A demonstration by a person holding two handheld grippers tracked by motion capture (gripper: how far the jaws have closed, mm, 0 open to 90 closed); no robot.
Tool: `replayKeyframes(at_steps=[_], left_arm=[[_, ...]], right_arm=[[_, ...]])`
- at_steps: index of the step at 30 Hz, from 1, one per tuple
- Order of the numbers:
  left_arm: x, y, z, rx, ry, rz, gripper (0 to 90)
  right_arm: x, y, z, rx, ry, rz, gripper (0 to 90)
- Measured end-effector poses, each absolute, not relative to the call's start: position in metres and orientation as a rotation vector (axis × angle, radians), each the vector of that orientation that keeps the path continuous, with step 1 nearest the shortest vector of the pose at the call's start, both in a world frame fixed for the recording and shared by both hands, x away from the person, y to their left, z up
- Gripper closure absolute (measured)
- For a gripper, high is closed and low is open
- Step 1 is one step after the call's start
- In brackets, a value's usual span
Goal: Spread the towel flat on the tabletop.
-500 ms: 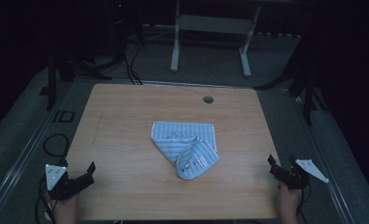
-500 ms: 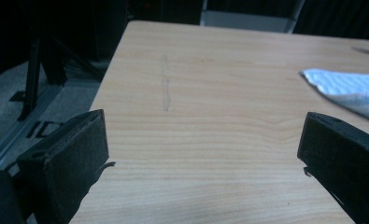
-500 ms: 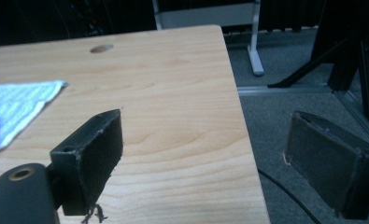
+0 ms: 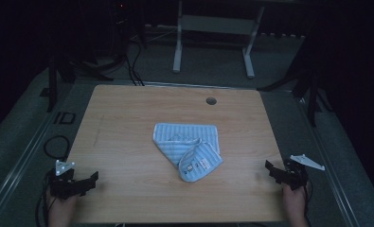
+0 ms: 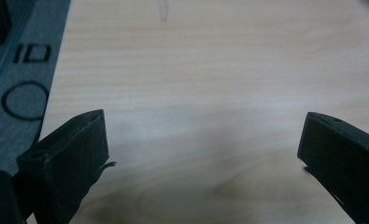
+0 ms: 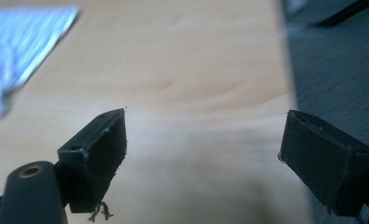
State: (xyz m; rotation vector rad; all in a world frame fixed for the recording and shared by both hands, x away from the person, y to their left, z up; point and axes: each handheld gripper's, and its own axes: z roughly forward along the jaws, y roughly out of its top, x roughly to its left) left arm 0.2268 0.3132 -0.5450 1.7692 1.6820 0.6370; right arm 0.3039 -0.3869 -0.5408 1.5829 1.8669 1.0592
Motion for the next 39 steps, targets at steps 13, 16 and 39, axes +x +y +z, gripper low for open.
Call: replayKeyframes(at_steps=[13, 16, 39], left_arm=[[0.228, 0.334, -0.529, 2.152, 1.769, 0.318, 1.9], [0.228, 0.334, -0.527, 2.232, 1.788, 0.276, 1.9], [0.237, 0.318, -0.525, 2.536, 1.715, 0.061, 1.9]], right_arm=[[0.315, -0.385, -0.522, 1.697, 2.401, 0.632, 14.7], [0.318, -0.381, -0.519, 1.64, 2.532, 0.478, 15.2], [0.319, -0.345, -0.514, 1.342, 2.963, -0.103, 15.8]])
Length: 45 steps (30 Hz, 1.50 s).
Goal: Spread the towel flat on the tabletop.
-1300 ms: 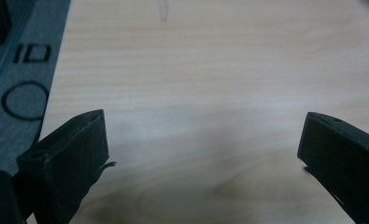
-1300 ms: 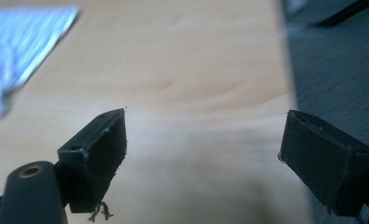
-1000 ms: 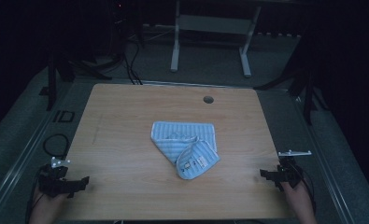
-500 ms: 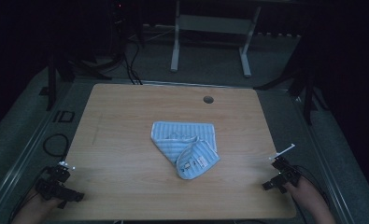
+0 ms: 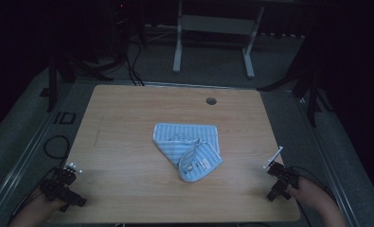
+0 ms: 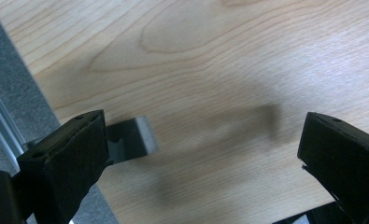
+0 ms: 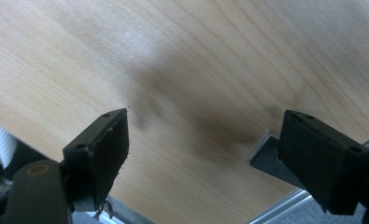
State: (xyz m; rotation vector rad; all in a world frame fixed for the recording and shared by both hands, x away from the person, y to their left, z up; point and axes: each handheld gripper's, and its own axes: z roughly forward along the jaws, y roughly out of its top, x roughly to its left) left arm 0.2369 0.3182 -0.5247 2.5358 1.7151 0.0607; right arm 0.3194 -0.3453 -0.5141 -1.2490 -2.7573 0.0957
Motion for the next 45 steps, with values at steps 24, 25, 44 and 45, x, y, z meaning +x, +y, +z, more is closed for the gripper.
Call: replayKeyframes(at_steps=[24, 25, 44, 45], left_arm=[[0.258, 0.285, -0.517, 2.62, 1.57, 0.033, 1.9], [0.259, 0.283, -0.517, 2.626, 1.563, 0.038, 1.9], [0.278, 0.247, -0.515, 2.706, 1.439, -0.003, 1.9], [0.28, 0.245, -0.514, 2.708, 1.428, 0.007, 2.0]], right_arm=[[0.331, -0.331, -0.504, -1.199, -2.755, 0.126, 14.8], [0.331, -0.33, -0.503, -1.191, -2.76, 0.13, 14.8], [0.35, -0.296, -0.496, -1.101, -2.847, 0.101, 13.3], [0.351, -0.293, -0.495, -1.092, -2.848, 0.096, 13.3]])
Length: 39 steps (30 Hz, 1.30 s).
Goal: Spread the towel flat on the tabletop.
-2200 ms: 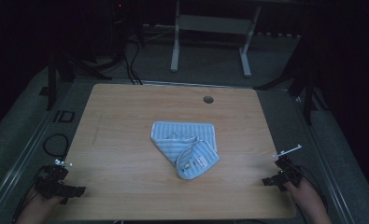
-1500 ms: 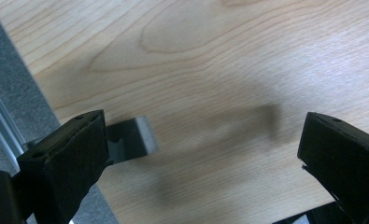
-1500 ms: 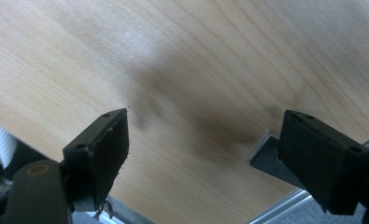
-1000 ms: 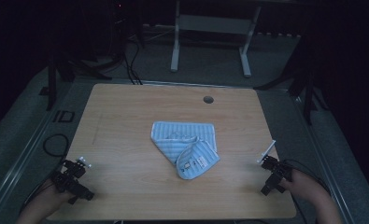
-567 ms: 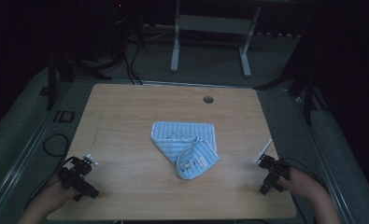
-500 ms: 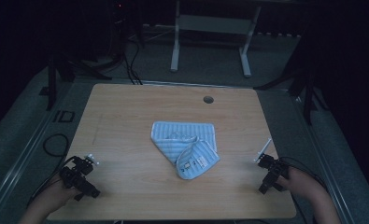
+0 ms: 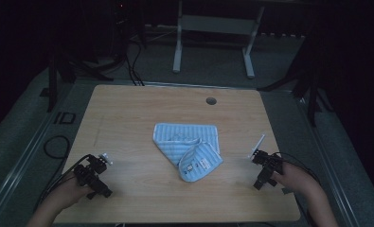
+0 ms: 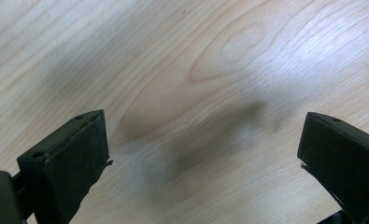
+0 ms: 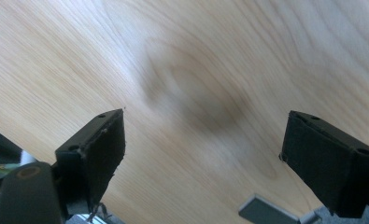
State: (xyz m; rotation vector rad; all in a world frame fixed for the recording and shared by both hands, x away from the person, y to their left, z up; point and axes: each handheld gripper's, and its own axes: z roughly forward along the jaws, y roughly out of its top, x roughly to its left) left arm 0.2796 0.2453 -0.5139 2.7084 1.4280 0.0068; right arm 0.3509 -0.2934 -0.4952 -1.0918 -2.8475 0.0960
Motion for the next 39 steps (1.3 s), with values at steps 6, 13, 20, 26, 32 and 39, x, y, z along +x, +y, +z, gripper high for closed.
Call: replayKeyframes(at_steps=[6, 13, 20, 26, 32, 39], left_arm=[[0.29, 0.232, -0.506, 2.706, 1.384, 0.014, 1.9], [0.302, 0.208, -0.501, 2.757, 1.309, 0.01, 1.9], [0.318, 0.179, -0.49, 2.772, 1.227, 0.006, 2.0], [0.334, 0.143, -0.474, 2.776, 1.131, 0.002, 4.1], [0.348, 0.099, -0.452, 2.769, 1.008, 0.011, 6.9], [0.359, 0.044, -0.444, 2.744, 0.917, 0.018, 14.2]], right_arm=[[0.359, -0.275, -0.491, -1.054, -2.878, 0.066, 12.9], [0.367, -0.25, -0.49, -0.974, -2.918, 0.029, 13.9], [0.37, -0.23, -0.492, -0.902, -2.952, -0.029, 14.4], [0.379, -0.215, -0.486, -0.855, -2.986, -0.08, 27.1], [0.392, -0.197, -0.479, -0.839, -3.032, -0.178, 43.6], [0.414, -0.18, -0.484, -0.886, -2.995, -0.216, 50.6]])
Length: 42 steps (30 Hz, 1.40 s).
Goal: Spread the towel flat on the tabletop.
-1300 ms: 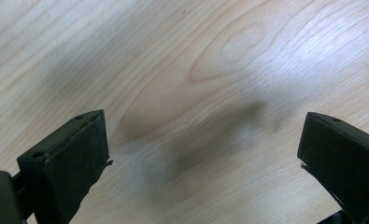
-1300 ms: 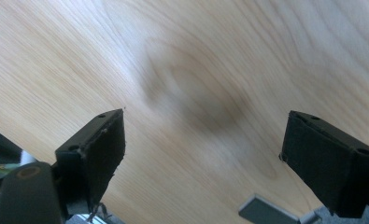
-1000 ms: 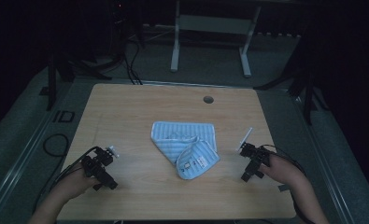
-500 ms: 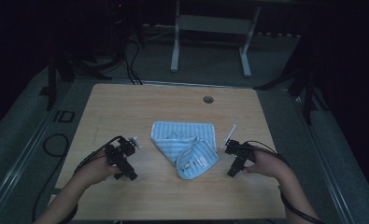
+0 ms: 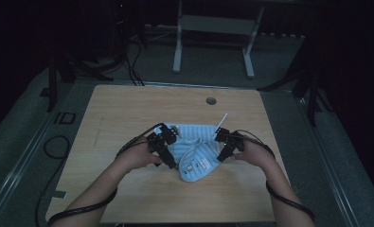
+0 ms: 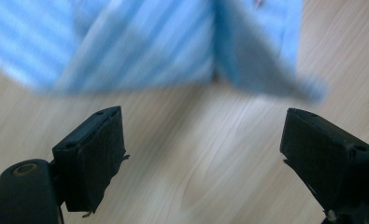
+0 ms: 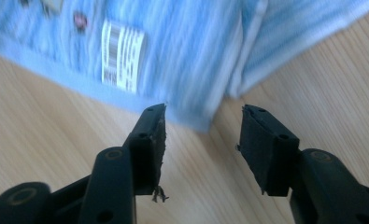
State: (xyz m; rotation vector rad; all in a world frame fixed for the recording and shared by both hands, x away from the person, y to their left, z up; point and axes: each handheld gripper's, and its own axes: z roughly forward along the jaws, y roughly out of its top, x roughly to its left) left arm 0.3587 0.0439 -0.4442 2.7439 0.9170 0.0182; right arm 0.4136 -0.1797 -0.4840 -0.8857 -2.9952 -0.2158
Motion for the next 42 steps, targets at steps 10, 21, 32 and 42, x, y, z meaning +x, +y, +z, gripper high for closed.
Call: replayKeyframes(at_steps=[10, 21, 32, 42], left_arm=[[0.377, 0.007, -0.462, 2.744, 0.902, -0.013, 28.2], [0.372, -0.002, -0.449, 2.684, 0.912, -0.054, 25.9], [0.364, -0.019, -0.459, 2.697, 0.835, -0.113, 23.7], [0.364, -0.014, -0.469, 2.759, 0.878, -0.031, 47.3]], right_arm=[[0.425, -0.169, -0.507, -0.939, -2.946, -0.198, 51.8], [0.424, -0.165, -0.513, -0.926, -2.954, -0.157, 63.1], [0.423, -0.166, -0.514, -0.91, -2.955, -0.152, 76.3], [0.421, -0.163, -0.514, -0.889, -2.983, -0.119, 78.1]])
